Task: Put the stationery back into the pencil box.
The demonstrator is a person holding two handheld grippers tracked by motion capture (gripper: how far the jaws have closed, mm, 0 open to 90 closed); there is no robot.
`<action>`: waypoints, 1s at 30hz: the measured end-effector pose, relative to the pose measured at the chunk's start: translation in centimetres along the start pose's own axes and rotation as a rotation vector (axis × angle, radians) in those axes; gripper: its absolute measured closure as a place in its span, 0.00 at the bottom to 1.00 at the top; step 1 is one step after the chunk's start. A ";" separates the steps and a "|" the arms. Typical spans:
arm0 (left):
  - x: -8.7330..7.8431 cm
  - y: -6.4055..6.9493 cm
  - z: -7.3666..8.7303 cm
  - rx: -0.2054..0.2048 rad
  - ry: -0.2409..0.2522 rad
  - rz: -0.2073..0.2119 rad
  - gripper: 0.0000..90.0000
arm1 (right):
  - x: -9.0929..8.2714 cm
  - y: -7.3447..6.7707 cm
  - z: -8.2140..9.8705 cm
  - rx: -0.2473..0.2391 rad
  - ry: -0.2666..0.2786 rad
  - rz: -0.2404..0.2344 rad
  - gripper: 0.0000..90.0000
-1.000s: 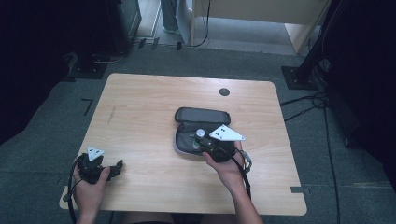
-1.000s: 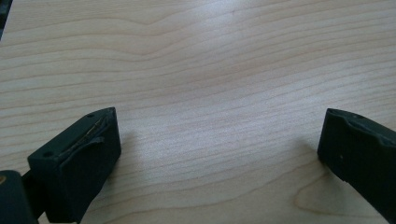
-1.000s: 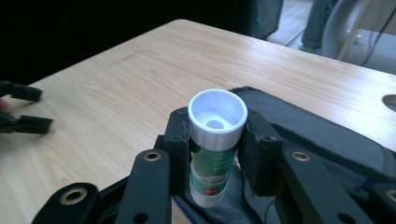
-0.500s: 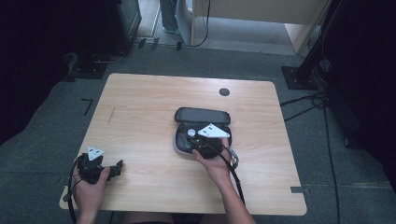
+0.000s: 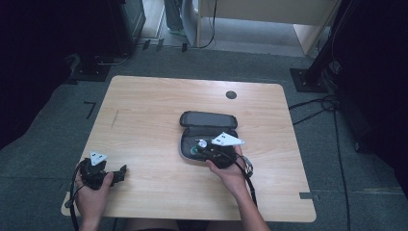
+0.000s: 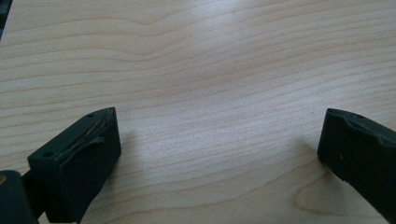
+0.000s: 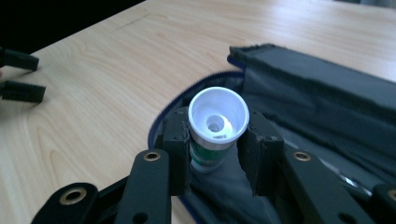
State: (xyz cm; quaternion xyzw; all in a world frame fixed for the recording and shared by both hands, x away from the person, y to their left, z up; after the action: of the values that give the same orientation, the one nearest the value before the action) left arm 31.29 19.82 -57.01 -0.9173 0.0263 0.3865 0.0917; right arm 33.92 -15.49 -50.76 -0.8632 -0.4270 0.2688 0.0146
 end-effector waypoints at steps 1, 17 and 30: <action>0.0 0.0 0.0 0.001 0.000 0.000 0.00 | -0.3 0.2 0.3 0.001 -0.006 -0.001 0.72; 0.0 0.0 0.0 0.001 0.000 0.000 0.00 | -2.0 2.0 1.8 -0.004 -0.050 0.080 0.66; 0.0 0.0 0.0 0.003 -0.001 0.001 0.00 | -4.3 2.8 0.9 0.030 0.005 0.147 0.35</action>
State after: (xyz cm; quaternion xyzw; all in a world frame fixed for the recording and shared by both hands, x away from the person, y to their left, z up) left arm 31.24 19.82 -57.00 -0.9170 0.0274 0.3869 0.0928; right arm 33.42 -20.62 -50.31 -0.8925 -0.3585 0.2736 0.0090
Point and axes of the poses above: each handheld gripper's, and its own axes: x roughly forward along the jaws, z roughly out of its underside, y roughly to its right, the point moved 7 cm from there along x, roughly forward along the jaws, and after that the axes turned 11 degrees about -z, right-handed, at the moved point
